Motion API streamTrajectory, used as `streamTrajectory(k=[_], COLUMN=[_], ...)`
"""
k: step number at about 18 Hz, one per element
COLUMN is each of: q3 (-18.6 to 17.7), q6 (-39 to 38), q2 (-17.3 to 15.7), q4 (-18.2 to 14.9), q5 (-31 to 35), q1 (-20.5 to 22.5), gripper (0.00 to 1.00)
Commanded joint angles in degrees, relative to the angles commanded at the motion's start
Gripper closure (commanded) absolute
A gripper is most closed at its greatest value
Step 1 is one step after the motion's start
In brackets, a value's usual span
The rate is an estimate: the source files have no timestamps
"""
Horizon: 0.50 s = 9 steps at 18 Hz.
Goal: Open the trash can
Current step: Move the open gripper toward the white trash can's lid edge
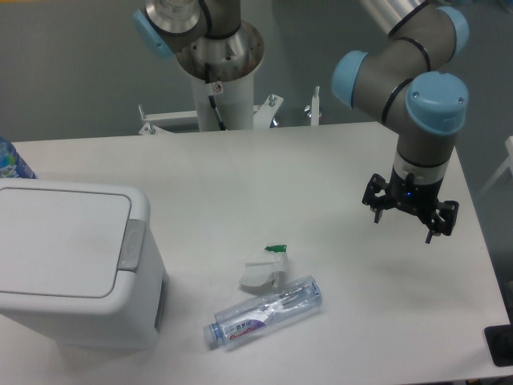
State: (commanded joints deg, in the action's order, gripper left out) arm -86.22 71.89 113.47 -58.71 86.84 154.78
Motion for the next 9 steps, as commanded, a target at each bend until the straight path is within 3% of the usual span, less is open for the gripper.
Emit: streamTrajectory(k=[5, 9], q3=[0.0, -0.1], q6=[-0.5, -6.1], q2=[-0.7, -2.2], q4=[-0.1, -0.3], q5=[-0.5, -3.9], q1=[-0.9, -2.7], gripper=[0.00, 0.00])
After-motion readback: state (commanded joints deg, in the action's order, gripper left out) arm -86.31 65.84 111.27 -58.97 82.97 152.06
